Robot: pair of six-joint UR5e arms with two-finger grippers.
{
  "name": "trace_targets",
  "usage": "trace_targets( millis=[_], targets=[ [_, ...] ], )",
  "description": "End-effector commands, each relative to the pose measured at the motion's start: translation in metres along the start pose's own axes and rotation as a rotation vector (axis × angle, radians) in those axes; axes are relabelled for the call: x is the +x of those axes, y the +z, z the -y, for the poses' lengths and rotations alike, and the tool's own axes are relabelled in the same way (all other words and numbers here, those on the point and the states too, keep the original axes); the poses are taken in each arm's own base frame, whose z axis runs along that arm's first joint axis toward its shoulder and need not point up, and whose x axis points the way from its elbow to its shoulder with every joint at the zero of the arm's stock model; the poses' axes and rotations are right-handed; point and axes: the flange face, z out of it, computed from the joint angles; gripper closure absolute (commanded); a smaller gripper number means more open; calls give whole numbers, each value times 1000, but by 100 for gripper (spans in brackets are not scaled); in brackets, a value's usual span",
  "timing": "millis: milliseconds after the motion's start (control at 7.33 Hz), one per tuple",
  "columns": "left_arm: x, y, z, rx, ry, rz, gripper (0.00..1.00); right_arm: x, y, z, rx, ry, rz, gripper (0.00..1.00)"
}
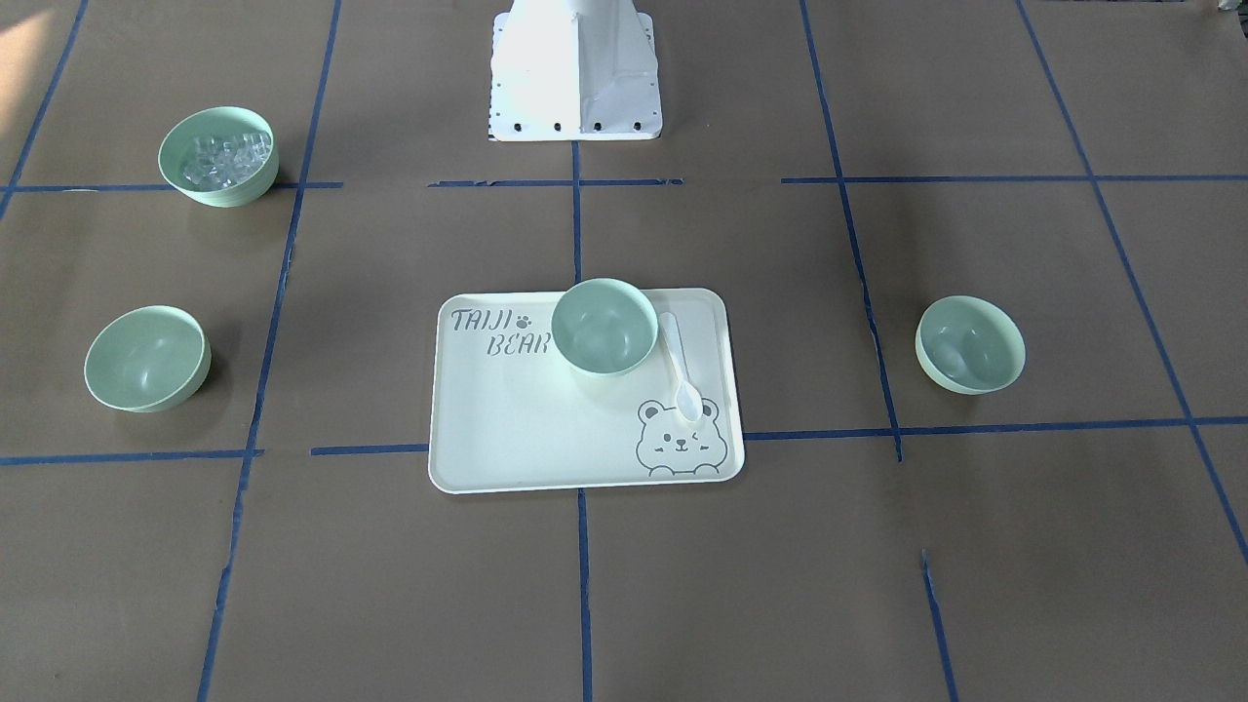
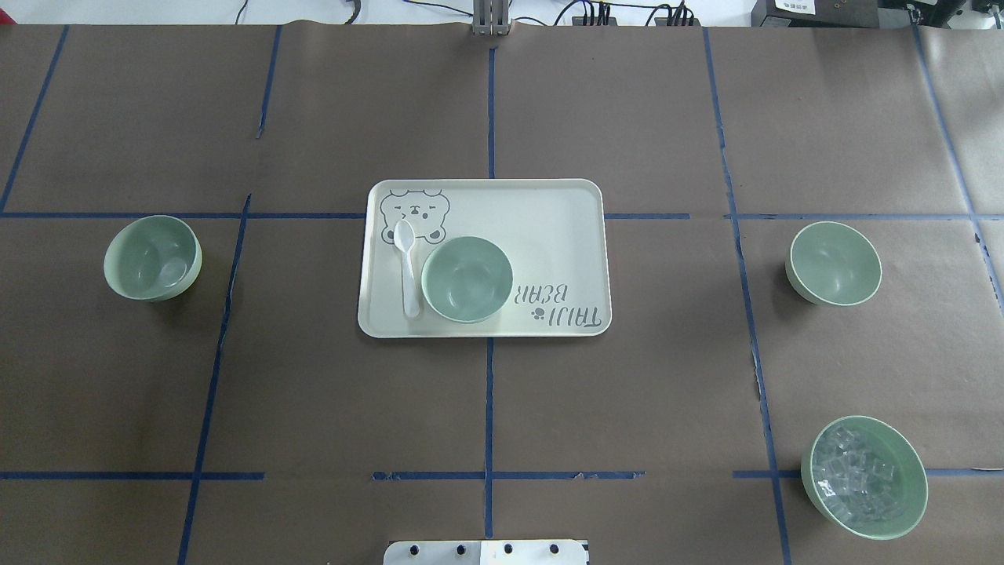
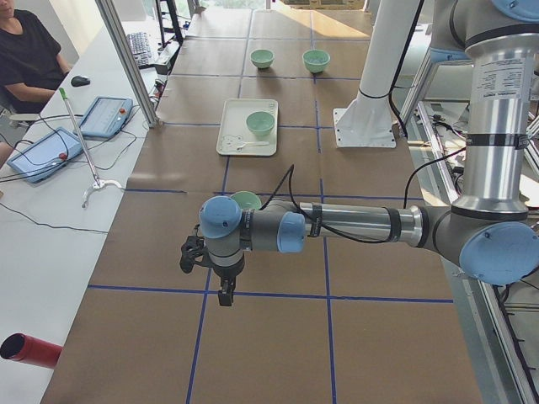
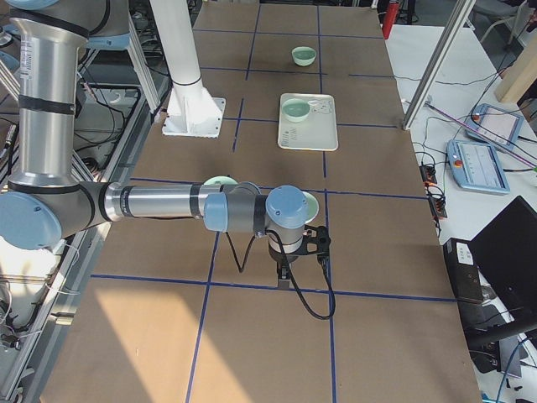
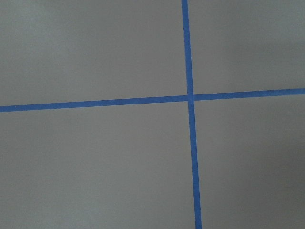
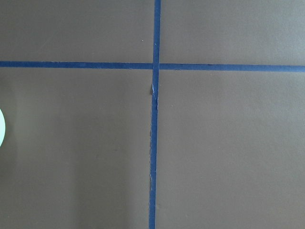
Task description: Stack green bowls together
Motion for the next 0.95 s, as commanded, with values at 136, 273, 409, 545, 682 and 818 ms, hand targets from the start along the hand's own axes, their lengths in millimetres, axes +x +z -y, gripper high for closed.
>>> trace_targets(
  millis=[136,273,409,545,682,818],
  targets=[
    [-2,5,-7,-3,-8,-7,0,-1,0,0,2,-2,5,0],
    [4,0,-3,8,2,-16,0,-8,-7,2,17,-18,-2,0],
    [20,-7,6,27,-33,-67,0,-20,-20,9,44,-45,-4,0],
    [44,-20,16,79,-63,-124,0,-34,-35,16,75,-75,-11,0],
    [89,-21,23,111,-62,-168,0,-35,-33,15,72,-72,4,0],
    [141,-7,25,86,-86,-192,0,-36,-34,15,72,-72,17,0]
  ],
)
